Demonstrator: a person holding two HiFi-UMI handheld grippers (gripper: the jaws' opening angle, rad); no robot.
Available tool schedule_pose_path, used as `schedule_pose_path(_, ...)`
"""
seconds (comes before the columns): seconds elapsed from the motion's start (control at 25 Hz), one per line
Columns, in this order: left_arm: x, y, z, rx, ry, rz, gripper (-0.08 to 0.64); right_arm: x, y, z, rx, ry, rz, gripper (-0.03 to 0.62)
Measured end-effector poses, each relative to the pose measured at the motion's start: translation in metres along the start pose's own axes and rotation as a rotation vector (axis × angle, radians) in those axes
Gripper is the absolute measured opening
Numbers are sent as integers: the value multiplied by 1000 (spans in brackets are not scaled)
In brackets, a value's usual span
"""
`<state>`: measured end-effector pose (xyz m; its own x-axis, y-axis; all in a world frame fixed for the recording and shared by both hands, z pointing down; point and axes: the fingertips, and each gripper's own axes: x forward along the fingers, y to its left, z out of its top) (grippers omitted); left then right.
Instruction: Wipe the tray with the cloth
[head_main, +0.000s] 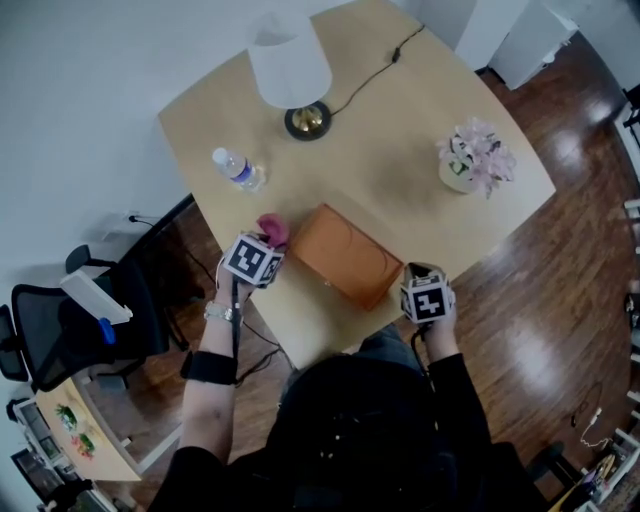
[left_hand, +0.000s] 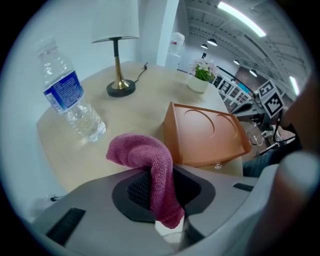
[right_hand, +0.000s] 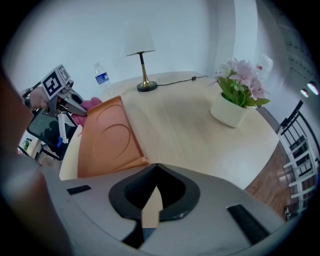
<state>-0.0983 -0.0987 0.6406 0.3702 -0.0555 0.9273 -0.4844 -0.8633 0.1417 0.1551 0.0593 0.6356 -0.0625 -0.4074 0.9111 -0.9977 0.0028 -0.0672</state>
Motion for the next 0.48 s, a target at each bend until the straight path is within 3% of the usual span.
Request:
schedule_pose_path(0.24, 0, -30, -23, -121, -17, -24, 90, 5, -10, 8, -81, -9, -11, 6)
schedule_pose_path(0.48, 11, -57, -31, -247, -57, -28, 89, 12, -11, 17, -135, -19, 55, 6)
